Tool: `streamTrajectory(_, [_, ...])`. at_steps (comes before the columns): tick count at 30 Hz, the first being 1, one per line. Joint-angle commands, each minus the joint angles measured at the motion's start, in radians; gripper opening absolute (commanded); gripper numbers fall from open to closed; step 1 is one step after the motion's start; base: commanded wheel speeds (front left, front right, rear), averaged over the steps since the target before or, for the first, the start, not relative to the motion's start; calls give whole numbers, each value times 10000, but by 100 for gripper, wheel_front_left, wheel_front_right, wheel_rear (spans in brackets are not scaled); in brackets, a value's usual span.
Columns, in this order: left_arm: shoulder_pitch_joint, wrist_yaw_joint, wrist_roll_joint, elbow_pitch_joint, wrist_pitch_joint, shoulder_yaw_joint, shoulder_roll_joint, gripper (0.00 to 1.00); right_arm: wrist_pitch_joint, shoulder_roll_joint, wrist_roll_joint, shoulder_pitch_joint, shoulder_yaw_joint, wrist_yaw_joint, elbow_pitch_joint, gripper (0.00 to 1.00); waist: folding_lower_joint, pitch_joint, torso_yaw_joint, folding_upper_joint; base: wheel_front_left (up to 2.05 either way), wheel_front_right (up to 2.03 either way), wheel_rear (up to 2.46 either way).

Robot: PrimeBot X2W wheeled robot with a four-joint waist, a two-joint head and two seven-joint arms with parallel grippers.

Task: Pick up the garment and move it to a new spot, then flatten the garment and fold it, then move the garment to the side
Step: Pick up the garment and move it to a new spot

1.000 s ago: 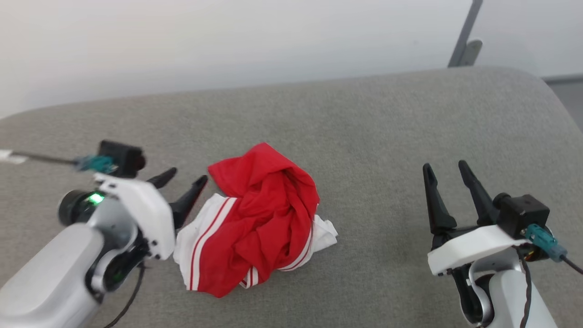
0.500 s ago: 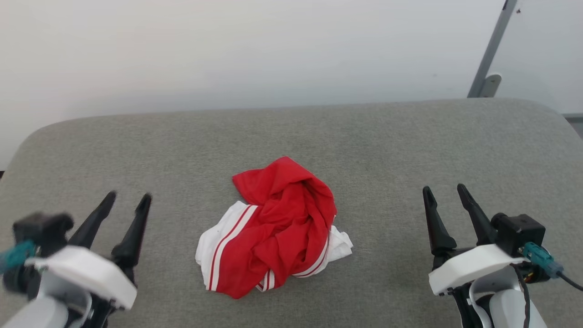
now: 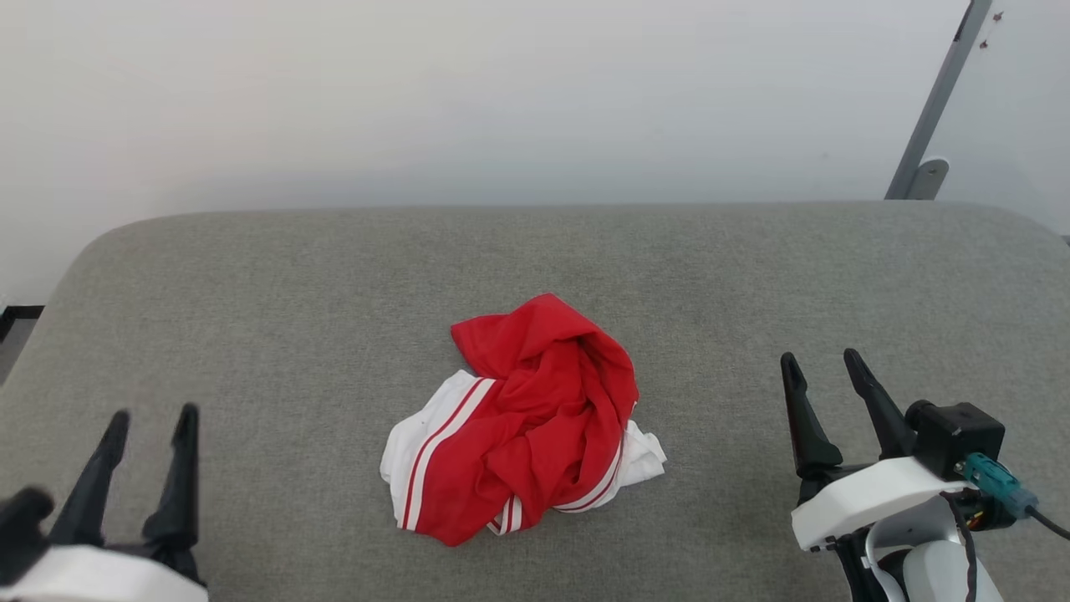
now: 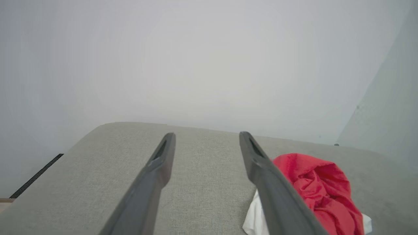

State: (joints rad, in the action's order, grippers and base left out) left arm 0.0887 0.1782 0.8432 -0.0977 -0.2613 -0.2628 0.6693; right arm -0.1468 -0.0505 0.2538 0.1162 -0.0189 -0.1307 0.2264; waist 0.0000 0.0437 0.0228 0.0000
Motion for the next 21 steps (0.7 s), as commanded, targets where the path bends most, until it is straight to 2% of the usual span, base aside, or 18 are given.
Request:
streamTrajectory(1, [365, -175, -279, -67, -45, 412, -301, 100, 15, -3, -49, -64, 12, -1, -39, 100, 0, 19, 21, 0, 0, 0, 0])
streamTrajectory(7, [1300, -781, -1084, 13, -46, 1584, -1351, 100, 6, -4, -22, -166, 27, -1, -49, 100, 0, 74, 85, 0, 0, 0, 0])
streamTrajectory(8, [1300, -781, -1084, 13, -46, 1584, -1351, 100, 6, -4, -22, -166, 27, -1, -49, 100, 0, 74, 85, 0, 0, 0, 0])
streamTrajectory(9, [1509, -1026, -1369, 19, -46, 1879, -1710, 100, -15, -4, -49, -205, 59, -1, -51, 100, 0, 99, 117, 0, 0, 0, 0])
streamTrajectory(10, [1509, -1026, -1369, 19, -46, 1879, -1710, 100, -15, -4, -49, -205, 59, -1, -51, 100, 0, 99, 117, 0, 0, 0, 0])
streamTrajectory(16, [1899, -1725, -1914, 243, -49, 2506, -2650, 100, -28, -3, -48, -300, 143, -1, -49, 100, 0, 172, 206, 0, 0, 0, 0])
streamTrajectory(21, [2046, -2190, -2428, 485, -48, 2835, -3147, 100, -31, -3, -47, -429, 205, -1, -34, 100, 0, 246, 286, 0, 0, 0, 0])
